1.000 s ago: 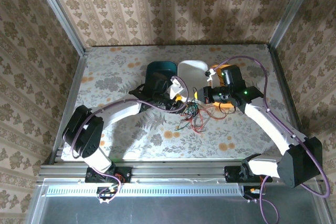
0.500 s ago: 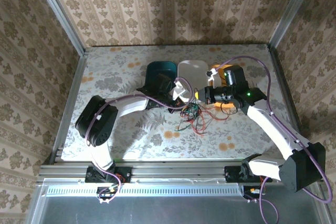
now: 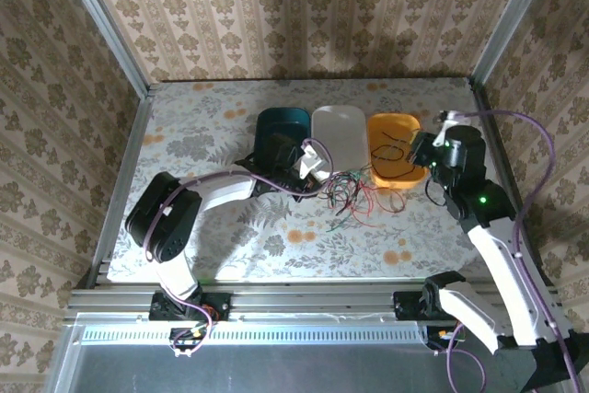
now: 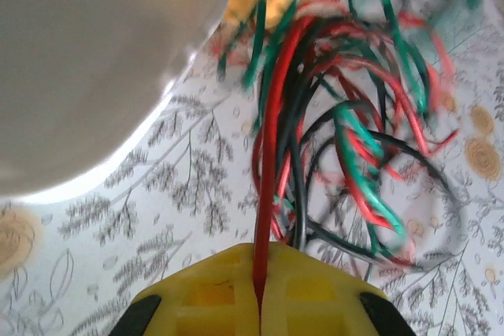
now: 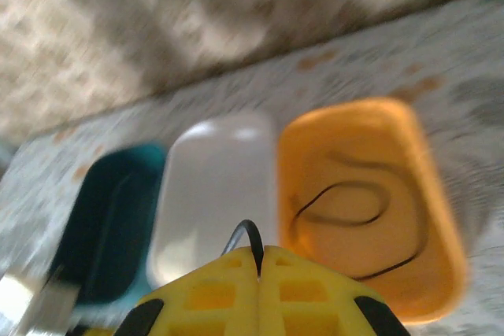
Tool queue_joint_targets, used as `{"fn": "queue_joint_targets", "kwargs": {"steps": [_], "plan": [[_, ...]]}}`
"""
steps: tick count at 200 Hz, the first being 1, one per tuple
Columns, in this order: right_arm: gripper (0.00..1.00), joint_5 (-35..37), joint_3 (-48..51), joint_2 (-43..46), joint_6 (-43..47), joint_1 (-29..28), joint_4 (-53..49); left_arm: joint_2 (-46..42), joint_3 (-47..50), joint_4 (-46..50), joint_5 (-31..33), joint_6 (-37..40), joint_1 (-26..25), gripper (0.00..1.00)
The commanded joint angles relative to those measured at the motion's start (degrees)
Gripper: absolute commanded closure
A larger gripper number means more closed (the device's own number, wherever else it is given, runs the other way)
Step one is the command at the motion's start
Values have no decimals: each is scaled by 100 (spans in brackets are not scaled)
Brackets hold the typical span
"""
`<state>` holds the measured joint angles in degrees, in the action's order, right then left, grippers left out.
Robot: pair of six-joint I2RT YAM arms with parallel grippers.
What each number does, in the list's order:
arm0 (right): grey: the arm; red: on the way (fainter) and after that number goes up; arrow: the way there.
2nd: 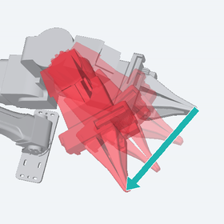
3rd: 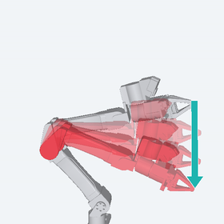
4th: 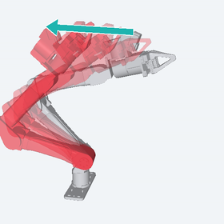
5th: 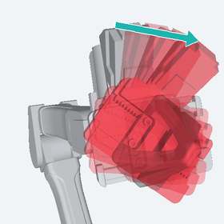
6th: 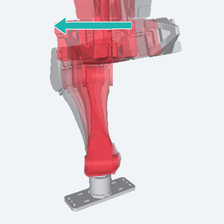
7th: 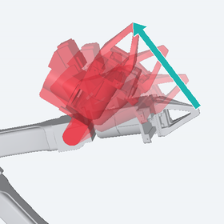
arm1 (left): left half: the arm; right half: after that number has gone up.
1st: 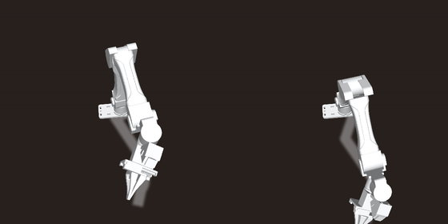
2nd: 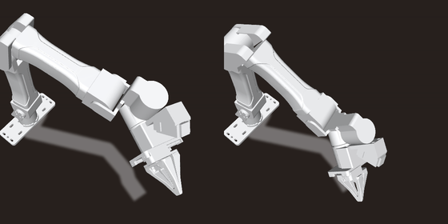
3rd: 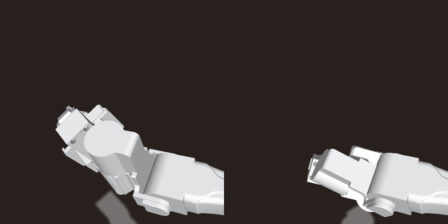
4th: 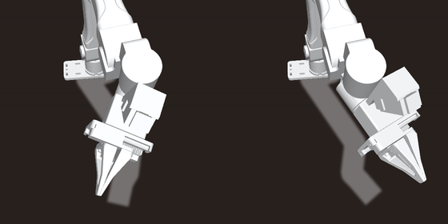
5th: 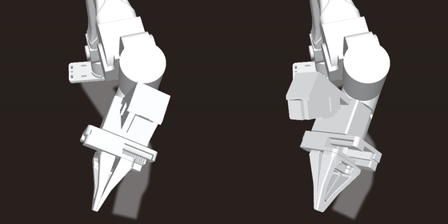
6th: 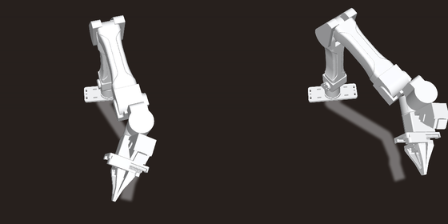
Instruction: Untangle the cables
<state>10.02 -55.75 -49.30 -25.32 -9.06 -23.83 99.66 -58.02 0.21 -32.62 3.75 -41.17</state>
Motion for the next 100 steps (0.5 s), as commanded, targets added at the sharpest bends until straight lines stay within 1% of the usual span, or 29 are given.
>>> {"fn": "queue_joint_targets", "kwargs": {"steps": [1, 16, 65, 80, 100], "plan": [[100, 1780, -207, 237, -169, 234, 405, -189, 300, 232, 233, -146, 82, 100], [100, 1911, -252, 283, -231, 393, 419, -272, 398, 228, 289, -155, 96, 100], [100, 1358, -452, 202, -213, 828, 503, -460, 639, 298, 527, -168, 123, 100], [100, 1372, -543, 218, -133, 933, 496, -533, 747, 407, 880, -164, 124, 100], [100, 1475, -670, 254, -138, 1111, 442, -702, 1012, 332, 1543, -188, 139, 100]]}}
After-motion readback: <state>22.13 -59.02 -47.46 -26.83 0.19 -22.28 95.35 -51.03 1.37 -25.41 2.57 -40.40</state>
